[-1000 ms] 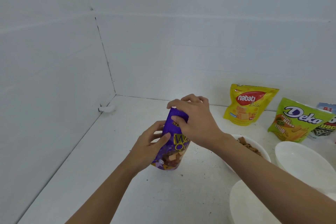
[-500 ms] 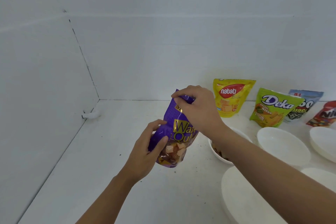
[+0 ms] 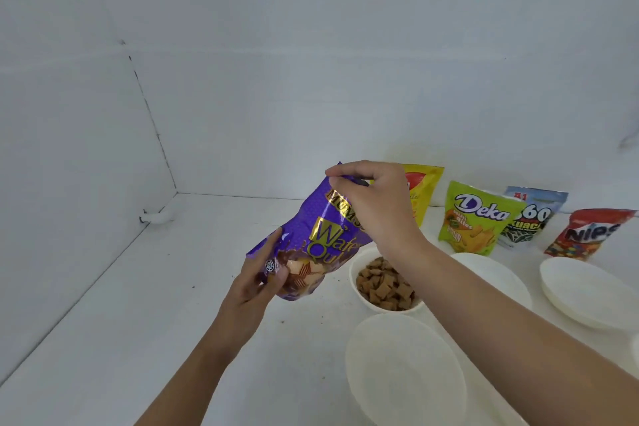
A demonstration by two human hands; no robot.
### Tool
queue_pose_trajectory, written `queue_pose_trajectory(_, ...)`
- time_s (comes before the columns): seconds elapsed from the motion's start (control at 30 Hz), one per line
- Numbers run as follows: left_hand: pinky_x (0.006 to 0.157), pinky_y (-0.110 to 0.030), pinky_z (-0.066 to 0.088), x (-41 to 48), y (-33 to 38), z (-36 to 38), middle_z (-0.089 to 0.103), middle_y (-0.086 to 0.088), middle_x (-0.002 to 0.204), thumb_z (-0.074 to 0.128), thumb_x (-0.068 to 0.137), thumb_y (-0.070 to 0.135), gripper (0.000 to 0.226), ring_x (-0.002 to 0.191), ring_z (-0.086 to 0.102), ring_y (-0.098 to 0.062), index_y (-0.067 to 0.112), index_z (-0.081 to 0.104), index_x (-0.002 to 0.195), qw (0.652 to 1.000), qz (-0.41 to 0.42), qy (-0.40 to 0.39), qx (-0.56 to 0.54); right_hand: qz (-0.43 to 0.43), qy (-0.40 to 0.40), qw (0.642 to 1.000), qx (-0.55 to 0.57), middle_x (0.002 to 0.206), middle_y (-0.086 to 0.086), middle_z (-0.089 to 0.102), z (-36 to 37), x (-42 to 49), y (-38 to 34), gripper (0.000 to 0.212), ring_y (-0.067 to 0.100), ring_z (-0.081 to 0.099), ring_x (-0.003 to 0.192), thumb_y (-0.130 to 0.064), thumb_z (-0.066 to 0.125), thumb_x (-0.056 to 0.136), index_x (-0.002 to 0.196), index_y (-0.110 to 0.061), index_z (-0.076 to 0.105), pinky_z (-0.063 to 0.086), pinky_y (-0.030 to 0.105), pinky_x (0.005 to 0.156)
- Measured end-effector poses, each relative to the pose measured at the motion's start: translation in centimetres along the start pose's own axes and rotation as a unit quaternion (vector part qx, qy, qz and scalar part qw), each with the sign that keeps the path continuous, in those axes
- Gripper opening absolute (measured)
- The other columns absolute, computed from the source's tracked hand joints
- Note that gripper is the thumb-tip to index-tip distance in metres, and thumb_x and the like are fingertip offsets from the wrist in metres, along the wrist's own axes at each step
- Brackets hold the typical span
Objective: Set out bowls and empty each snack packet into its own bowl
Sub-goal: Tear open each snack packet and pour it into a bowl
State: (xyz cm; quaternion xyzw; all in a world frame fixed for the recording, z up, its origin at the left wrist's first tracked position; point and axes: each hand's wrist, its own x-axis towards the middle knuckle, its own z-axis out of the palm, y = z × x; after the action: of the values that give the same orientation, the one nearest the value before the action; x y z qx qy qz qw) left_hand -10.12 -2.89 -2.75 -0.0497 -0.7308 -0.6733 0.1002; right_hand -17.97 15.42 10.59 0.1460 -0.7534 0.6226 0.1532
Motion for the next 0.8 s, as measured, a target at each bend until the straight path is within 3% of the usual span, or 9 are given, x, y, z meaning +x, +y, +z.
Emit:
queue_pose_trajectory(0.1,0.094,-0.020,0.052,-1.4,1.2,2.3,0.059,0.010,0.141,0.053,0.100,0.021,0.051,0.124,0.061,-0.012,0.044,0.046,0.144,0.998,0.001,0.027,-0.051,0.028,-0.006,0.998,0.051,0.075,-0.016,0.074,-2.0,-0.7,0.1,0.017,-0.002,0.067,0.076,-0.007,0.074,0.083,0.081,-0.022,0.081,0.048,0.010,0.068)
queue_pose_trajectory(0.23,0.101,-0.044,0.051,-3.3,1.9,5.1,0.060,0.001,0.138,0.057,0.097,0.022,0.042,0.124,0.061,-0.024,0.035,0.055,0.136,0.995,0.009,0.080,-0.065,0.017,-0.035,0.997,0.062,0.068,-0.023,0.068,-4.7,-2.4,0.8,0.015,-0.006,0.062,0.070,-0.008,0.073,0.084,0.084,-0.021,0.080,0.045,0.007,0.065)
queue_pose_trajectory(0.3,0.099,-0.044,0.051,-4.3,2.4,6.0,0.060,-0.002,0.137,0.057,0.096,0.019,0.040,0.123,0.062,-0.026,0.031,0.056,0.135,0.994,0.006,0.092,-0.065,-0.002,-0.047,0.998,0.048,0.066,-0.025,0.066,-6.2,-3.2,1.4,0.015,-0.001,0.061,0.072,-0.010,0.073,0.084,0.083,-0.024,0.079,0.047,0.014,0.067)
queue_pose_trajectory(0.37,0.098,-0.045,0.051,-5.2,3.1,6.6,0.061,-0.006,0.137,0.057,0.097,0.016,0.039,0.122,0.063,-0.028,0.027,0.057,0.135,0.993,0.007,0.097,-0.061,0.002,-0.067,0.996,0.051,0.075,-0.016,0.071,-7.6,-3.9,1.9,0.014,0.011,0.067,0.080,-0.012,0.073,0.084,0.085,-0.025,0.079,0.054,0.030,0.074)
queue_pose_trajectory(0.47,0.094,-0.043,0.053,-6.3,4.1,6.9,0.063,-0.007,0.132,0.056,0.098,0.011,0.037,0.117,0.065,-0.029,0.024,0.060,0.133,0.994,0.000,0.100,-0.048,0.012,-0.111,0.992,0.053,0.086,-0.003,0.075,-9.3,-4.9,2.5,0.016,0.021,0.070,0.087,-0.010,0.074,0.083,0.093,-0.021,0.078,0.059,0.040,0.078)
queue_pose_trajectory(0.63,0.081,-0.039,0.051,-7.4,6.0,6.7,0.066,-0.008,0.118,0.061,0.094,0.016,0.029,0.107,0.067,-0.035,0.021,0.064,0.123,0.994,-0.008,0.109,-0.021,0.036,-0.189,0.978,0.074,0.086,0.008,0.077,-11.2,-6.8,3.2,0.017,0.019,0.075,0.075,-0.009,0.072,0.088,0.103,-0.016,0.074,0.061,0.038,0.064)
queue_pose_trajectory(0.7,0.082,-0.040,0.052,-7.8,6.5,6.4,0.066,-0.007,0.116,0.067,0.094,0.018,0.025,0.109,0.066,-0.036,0.021,0.067,0.118,0.993,-0.008,0.117,0.004,0.045,-0.198,0.974,0.102,0.087,0.009,0.077,-11.4,-7.4,3.5,0.017,0.019,0.075,0.073,-0.007,0.071,0.088,0.104,-0.014,0.073,0.061,0.032,0.059)
queue_pose_trajectory(0.8,0.083,-0.041,0.055,-8.5,7.2,5.9,0.063,-0.011,0.121,0.071,0.089,0.025,0.029,0.111,0.066,-0.032,0.021,0.069,0.118,0.992,-0.005,0.123,0.033,0.055,-0.197,0.971,0.128,0.088,0.011,0.076,-11.4,-8.3,4.0,0.018,0.023,0.075,0.076,-0.009,0.073,0.087,0.104,-0.015,0.071,0.061,0.037,0.061)
